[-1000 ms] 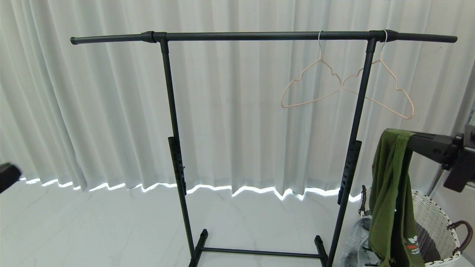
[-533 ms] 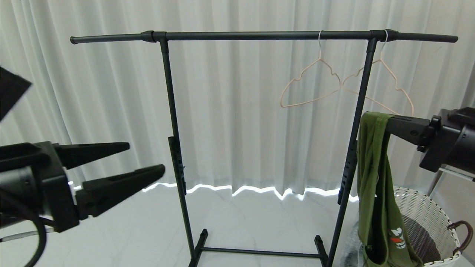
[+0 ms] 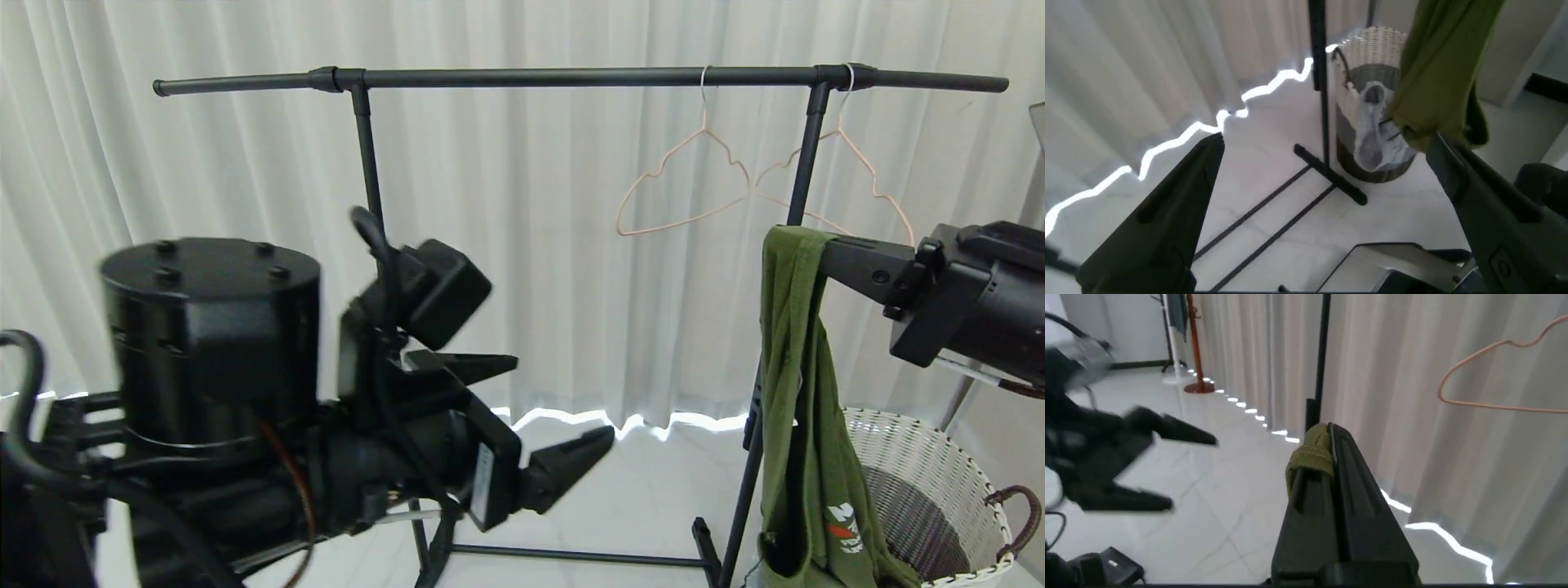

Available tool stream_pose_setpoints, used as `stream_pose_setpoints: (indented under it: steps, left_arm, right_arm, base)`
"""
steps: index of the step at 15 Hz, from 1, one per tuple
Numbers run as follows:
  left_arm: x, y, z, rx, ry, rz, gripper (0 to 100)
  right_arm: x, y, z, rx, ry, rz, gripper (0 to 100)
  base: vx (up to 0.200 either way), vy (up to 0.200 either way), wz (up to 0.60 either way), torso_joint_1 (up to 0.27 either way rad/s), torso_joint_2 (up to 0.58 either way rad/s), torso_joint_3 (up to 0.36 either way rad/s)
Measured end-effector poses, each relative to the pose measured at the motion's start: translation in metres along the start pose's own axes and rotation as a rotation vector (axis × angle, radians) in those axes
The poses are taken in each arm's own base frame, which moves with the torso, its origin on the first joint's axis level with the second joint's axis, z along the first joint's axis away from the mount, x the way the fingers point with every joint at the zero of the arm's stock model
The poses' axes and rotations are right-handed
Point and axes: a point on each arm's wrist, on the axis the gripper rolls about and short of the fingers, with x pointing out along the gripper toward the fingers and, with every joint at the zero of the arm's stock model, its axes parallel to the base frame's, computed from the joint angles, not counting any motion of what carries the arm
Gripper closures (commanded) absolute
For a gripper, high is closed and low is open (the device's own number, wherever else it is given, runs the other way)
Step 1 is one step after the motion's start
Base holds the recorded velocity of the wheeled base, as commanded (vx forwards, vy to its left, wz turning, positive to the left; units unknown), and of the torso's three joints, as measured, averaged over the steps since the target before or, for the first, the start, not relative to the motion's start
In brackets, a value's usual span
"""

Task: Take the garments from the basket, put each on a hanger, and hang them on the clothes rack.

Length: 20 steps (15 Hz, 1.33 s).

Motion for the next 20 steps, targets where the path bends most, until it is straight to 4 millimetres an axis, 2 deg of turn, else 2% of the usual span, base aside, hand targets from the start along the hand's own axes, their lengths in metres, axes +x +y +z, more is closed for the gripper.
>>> stream_pose_setpoints:
  steps: [2, 3, 5, 9, 15, 20]
  left_arm:
    - [0.029, -0.020, -0.008, 0.026, -0.010, -0.073, 0]
    - [0.035, -0.024, -0.010, 0.032, -0.014, -0.087, 0]
    - [0.061, -0.043, -0.021, 0.052, -0.026, -0.149, 0]
    - [0.087, -0.060, -0.039, 0.059, -0.002, -0.202, 0]
    - [0.113, -0.045, -0.048, -0.094, 0.023, -0.147, 0]
    - [0.109, -0.036, -0.069, -0.099, 0.094, -0.075, 0]
  right_arm:
    - [0.000, 0.003, -0.004, 0.011, 0.011, 0.016, 100]
    - [-0.001, 0.005, -0.006, 0.014, 0.017, 0.025, 100]
    - [0.001, 0.013, -0.011, 0.020, 0.034, 0.064, 100]
    - [0.003, 0.028, -0.012, 0.017, 0.023, 0.142, 100]
    - [0.003, 0.032, -0.011, 0.015, 0.020, 0.158, 100]
    - [0.000, 0.031, -0.009, 0.012, 0.009, 0.153, 100]
  base:
    - [0.000, 0.000, 0.00, 0.000, 0.00, 0.000]
    - [0.000, 0.000, 0.00, 0.000, 0.00, 0.000]
    - [0.000, 0.000, 0.00, 0.000, 0.00, 0.000]
    - [0.000, 0.000, 0.00, 0.000, 0.00, 0.000]
    - [0.000, 0.000, 0.00, 0.000, 0.00, 0.000]
    - [0.000, 0.000, 0.00, 0.000, 0.00, 0.000]
